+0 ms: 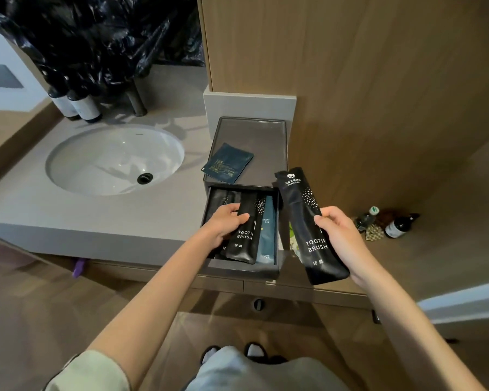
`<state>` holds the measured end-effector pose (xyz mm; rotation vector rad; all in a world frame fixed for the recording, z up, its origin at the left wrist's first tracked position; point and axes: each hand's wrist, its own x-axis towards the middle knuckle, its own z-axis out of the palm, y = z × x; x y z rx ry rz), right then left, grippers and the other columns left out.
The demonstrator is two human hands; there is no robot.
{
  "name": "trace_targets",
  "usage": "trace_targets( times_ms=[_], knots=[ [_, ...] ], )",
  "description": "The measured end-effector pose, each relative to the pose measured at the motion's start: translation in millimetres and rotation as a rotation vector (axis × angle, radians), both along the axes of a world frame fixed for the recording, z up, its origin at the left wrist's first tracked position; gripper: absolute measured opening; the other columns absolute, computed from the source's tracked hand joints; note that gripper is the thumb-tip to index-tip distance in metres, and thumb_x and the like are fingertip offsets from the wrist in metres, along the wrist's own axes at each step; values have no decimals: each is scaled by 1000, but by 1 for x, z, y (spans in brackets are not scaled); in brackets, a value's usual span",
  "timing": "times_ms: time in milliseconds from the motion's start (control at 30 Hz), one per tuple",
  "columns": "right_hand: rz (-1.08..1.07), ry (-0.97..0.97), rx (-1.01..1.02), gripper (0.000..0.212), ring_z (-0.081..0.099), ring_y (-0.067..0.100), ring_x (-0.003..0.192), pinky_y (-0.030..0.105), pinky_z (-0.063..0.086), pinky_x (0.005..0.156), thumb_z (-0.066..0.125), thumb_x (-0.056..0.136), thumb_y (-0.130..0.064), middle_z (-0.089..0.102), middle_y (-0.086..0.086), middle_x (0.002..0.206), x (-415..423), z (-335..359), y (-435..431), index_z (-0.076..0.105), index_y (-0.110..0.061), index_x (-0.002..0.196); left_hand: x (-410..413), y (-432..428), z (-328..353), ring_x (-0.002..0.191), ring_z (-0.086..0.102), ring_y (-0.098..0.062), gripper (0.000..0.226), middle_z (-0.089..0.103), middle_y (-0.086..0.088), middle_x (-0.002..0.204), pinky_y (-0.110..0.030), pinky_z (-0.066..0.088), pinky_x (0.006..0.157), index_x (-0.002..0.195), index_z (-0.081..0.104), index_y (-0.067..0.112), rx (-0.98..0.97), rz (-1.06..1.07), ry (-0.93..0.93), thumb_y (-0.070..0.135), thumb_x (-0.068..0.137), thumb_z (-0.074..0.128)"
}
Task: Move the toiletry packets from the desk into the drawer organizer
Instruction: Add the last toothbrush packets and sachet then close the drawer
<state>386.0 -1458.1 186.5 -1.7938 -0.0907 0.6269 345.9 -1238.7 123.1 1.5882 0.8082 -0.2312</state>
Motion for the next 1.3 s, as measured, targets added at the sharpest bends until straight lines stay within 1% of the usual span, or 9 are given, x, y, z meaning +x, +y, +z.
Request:
trace_targets(
  times_ms=[100, 267, 367, 467, 567, 733, 900, 1067, 1300],
  knots=[
    [26, 16, -73, 8, 53, 11, 59, 9, 38, 41, 48, 95, -10, 56, 3, 73, -4, -1, 0, 55, -9, 91, 7, -1, -14, 117, 57, -25, 52, 59, -16, 128, -30, 44, 100, 137, 43, 4, 87, 55, -37, 11, 89, 63],
    [76, 124, -123, 20, 53, 9, 50, 22, 39, 50, 52, 90, -9, 55, -2, 60, -9, -8, 5, 55, -16, 72, -1, -5, -21, 92, 62, -22, 54, 62, -4, 88, -33, 46, 79, 122, 48, 10, 620, -40, -175, 26, 78, 75],
    [58, 131, -162, 11, 54, 13, 58, 24, 39, 55, 53, 91, -12, 58, 2, 68, -11, -14, 16, 57, -15, 80, -9, 1, -21, 95, 59, -26, 57, 57, -5, 106, -38, 48, 74, 126, 44, 15, 980, -225, -232, 31, 80, 72],
    [30, 133, -162, 4, 58, 16, 69, 28, 44, 64, 54, 92, -15, 62, 5, 83, -15, -22, 31, 57, -14, 96, -12, 13, -23, 114, 46, -25, 61, 47, -4, 129, -38, 46, 88, 138, 41, 23, 1145, -505, -328, 34, 84, 66],
    [17, 105, -182, 14, 60, 20, 80, 31, 47, 70, 54, 93, -17, 64, 9, 97, -18, -27, 41, 53, -15, 107, -14, 21, -28, 132, 30, -25, 70, 32, 6, 151, -40, 30, 105, 148, 25, 26, 1160, -741, -355, 47, 88, 54],
    [47, -57, -253, 22, 60, 26, 82, 40, 48, 81, 49, 96, -17, 59, 9, 85, -23, -31, 48, 41, -18, 116, -15, 21, -32, 144, 13, -25, 91, 24, 6, 156, -44, 10, 115, 150, 11, 27, 1032, -764, -351, 62, 79, 55],
    [85, -303, -372, 20, 43, 12, 55, 29, 30, 52, 43, 97, -11, 42, -1, 60, -23, -40, 61, 40, -17, 116, -11, 17, -34, 145, 8, -25, 98, 16, 5, 159, -43, 7, 116, 151, 10, 22, 1027, -696, -313, 59, 75, 60],
    [64, -456, -450, 16, 47, 14, 51, 29, 34, 47, 39, 98, -10, 53, 3, 62, -22, -50, 76, 47, -21, 108, -15, 22, -38, 147, 2, -26, 90, 8, 6, 160, -51, 0, 117, 152, 5, 24, 1055, -732, -237, 60, 83, 50],
    [37, -709, -770, 17, 65, 29, 76, 34, 47, 61, 44, 97, -14, 66, 6, 85, -21, -59, 97, 49, -23, 109, -27, 25, -33, 147, -8, -28, 61, -5, 7, 161, -55, -5, 116, 148, 18, 36, 1253, -975, -201, 61, 93, 21]
  ],
)
